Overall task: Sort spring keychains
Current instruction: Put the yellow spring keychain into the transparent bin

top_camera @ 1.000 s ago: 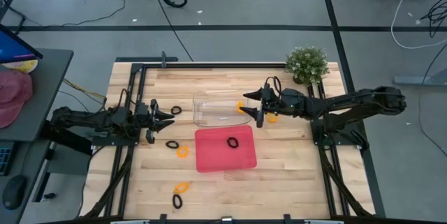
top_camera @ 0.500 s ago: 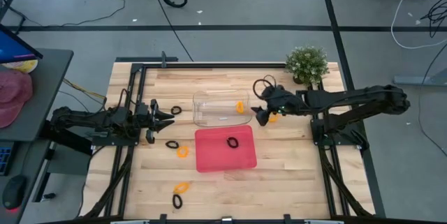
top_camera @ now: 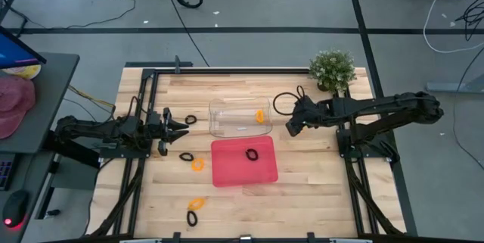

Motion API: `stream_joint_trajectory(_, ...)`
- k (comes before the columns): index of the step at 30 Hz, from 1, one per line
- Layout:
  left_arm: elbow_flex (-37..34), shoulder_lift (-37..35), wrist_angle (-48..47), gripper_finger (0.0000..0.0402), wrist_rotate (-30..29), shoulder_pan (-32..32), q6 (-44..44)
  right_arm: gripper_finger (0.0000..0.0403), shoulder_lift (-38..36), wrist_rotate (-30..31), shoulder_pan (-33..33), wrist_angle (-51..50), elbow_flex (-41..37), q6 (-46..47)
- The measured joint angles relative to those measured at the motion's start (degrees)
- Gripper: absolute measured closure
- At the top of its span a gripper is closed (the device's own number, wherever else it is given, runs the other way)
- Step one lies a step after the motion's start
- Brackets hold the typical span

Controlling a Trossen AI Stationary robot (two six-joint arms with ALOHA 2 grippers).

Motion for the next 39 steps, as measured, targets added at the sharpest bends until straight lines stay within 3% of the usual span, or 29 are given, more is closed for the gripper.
stream_joint_trajectory(12,0.0,0.0,0.0,0.0298,0.0,0.0,0.0,0.0101,10.2,-3.2,-4.7,0.4,-0.2,-2.2)
stream_joint_trajectory(27,0.0,0.0,0.0,0.0298,0.0,0.0,0.0,0.0101,26.1,-11.9,-12.5,5.0,-0.3,-8.0)
stream_joint_trajectory(31,0.0,0.0,0.0,0.0298,0.0,0.0,0.0,0.0102,28.3,-14.9,-13.2,5.7,0.0,-8.4)
stream_joint_trajectory(39,0.0,0.0,0.0,0.0298,0.0,0.0,0.0,0.0123,28.6,-14.4,-14.3,6.6,-0.1,-10.0)
